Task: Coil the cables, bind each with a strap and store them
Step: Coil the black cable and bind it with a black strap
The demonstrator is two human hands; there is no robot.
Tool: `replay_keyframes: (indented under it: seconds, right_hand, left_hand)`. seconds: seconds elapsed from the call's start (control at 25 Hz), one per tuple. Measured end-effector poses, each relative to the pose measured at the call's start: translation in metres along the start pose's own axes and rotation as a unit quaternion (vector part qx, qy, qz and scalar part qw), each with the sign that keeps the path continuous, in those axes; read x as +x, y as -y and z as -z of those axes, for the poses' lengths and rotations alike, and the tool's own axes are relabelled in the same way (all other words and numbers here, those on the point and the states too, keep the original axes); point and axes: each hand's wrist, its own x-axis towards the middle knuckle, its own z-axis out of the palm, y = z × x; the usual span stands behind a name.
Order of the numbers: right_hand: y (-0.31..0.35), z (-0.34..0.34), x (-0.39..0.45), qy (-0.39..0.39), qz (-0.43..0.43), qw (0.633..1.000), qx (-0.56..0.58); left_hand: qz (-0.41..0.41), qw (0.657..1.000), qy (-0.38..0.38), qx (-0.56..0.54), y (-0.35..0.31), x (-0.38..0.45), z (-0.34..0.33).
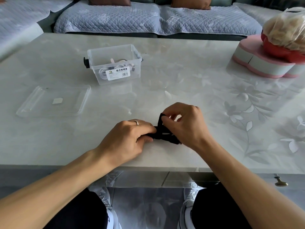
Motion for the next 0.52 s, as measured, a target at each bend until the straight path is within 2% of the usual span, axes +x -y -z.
replay_keyframes:
  seconds: [0.12,0.24,0.4,0.44,0.52]
  right_hand:
    - [0.000,0.003,-0.001,0.035,-0.026,0.999,0.001]
    - [0.003,0.010,-0.010,0.042,-0.041,0.998,0.026]
    - [0.005,0.018,-0.018,0.115,0.046,0.992,0.035]
    - [0.004,0.019,-0.019,0.127,0.041,0.990,0.038]
    - [0.002,0.024,-0.017,0.101,-0.009,0.993,0.060]
  left_hand:
    - [0.035,0.999,0.001,-0.022,-0.003,0.000,0.001]
    - [0.036,0.999,0.002,-0.036,-0.004,0.002,0.002]
    - [0.036,0.998,0.000,-0.043,-0.005,0.002,0.003]
    - [0.033,0.999,-0.001,-0.042,-0.006,0.002,0.003]
    - [0.029,0.999,-0.006,-0.035,-0.006,-0.001,0.002]
